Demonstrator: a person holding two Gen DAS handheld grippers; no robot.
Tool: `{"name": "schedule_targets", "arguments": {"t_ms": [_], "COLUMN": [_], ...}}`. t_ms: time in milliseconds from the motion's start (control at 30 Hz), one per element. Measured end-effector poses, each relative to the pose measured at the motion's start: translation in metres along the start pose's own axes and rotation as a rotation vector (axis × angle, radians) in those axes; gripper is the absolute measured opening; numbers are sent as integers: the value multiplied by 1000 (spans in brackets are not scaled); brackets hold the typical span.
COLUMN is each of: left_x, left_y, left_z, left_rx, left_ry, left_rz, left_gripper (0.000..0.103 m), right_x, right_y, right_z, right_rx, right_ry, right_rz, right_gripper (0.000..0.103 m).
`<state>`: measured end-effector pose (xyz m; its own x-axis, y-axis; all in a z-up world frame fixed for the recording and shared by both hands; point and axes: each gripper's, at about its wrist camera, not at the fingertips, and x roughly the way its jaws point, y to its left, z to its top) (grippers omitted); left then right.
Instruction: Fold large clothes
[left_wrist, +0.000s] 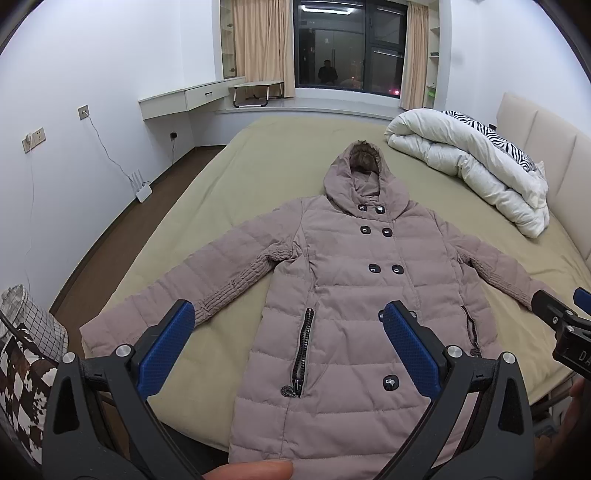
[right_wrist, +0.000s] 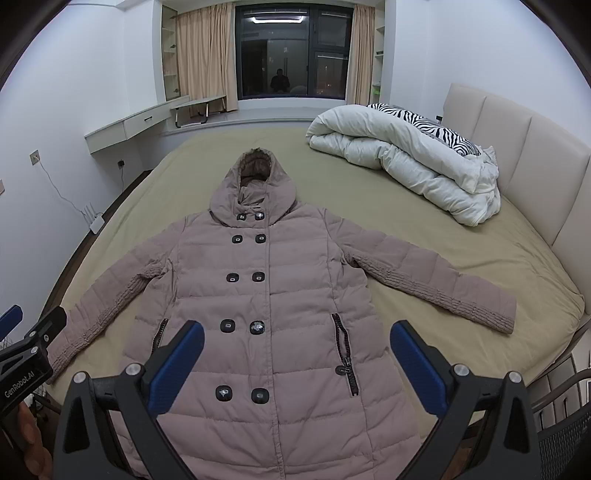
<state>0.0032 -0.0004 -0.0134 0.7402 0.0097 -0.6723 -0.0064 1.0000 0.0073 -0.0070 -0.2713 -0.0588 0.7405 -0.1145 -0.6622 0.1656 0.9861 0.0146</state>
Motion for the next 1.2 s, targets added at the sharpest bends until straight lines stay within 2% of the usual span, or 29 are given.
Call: {"name": "schedule_targets", "arguments": {"t_ms": [1200], "left_x": [3], "left_y": [4], "left_z": [-4], "left_rx": [-6], "left_ry": [3], "left_rz": [9], "left_gripper": [103], "right_x": [8], "right_y": [1], "right_z": [-9], "right_rx": [-1], "right_ry": [10], "right_rz": [0], "right_gripper": [103]}}
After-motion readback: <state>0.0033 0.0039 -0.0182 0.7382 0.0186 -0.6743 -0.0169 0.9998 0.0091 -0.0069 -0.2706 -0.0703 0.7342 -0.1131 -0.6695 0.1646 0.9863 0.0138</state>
